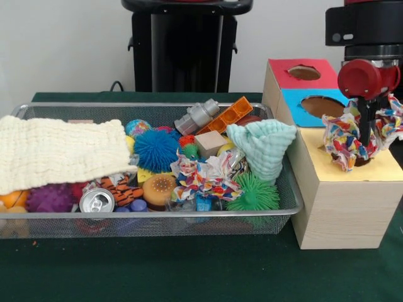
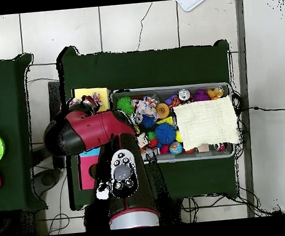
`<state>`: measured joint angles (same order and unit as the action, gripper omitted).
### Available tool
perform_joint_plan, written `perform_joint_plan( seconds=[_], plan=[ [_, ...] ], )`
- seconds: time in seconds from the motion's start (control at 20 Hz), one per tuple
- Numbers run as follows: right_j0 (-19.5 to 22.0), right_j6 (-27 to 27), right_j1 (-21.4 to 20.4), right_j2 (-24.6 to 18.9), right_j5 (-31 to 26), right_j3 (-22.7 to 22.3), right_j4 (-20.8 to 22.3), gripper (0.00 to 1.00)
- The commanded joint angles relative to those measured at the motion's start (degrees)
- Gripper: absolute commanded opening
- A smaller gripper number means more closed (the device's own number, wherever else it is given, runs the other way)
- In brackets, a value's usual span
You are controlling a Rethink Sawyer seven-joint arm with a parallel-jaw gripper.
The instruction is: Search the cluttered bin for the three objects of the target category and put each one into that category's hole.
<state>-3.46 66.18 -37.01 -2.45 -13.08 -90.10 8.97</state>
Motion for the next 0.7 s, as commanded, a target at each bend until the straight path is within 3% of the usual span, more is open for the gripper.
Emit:
perform_joint_plan(
  seconds=[0.05, 0.45, 0.7],
  plan=[
    [-0.8, 6.6, 5.2, 1.2, -1.1, 0.2, 4.4, 0.0],
    [-1.1, 6.5, 6.7, 3.2, -0.5, -0.7, 5.3, 0.0],
    [-2.2, 7.5, 10.0, 5.3, 0.8, 1.4, 5.6, 0.0]
  ],
)
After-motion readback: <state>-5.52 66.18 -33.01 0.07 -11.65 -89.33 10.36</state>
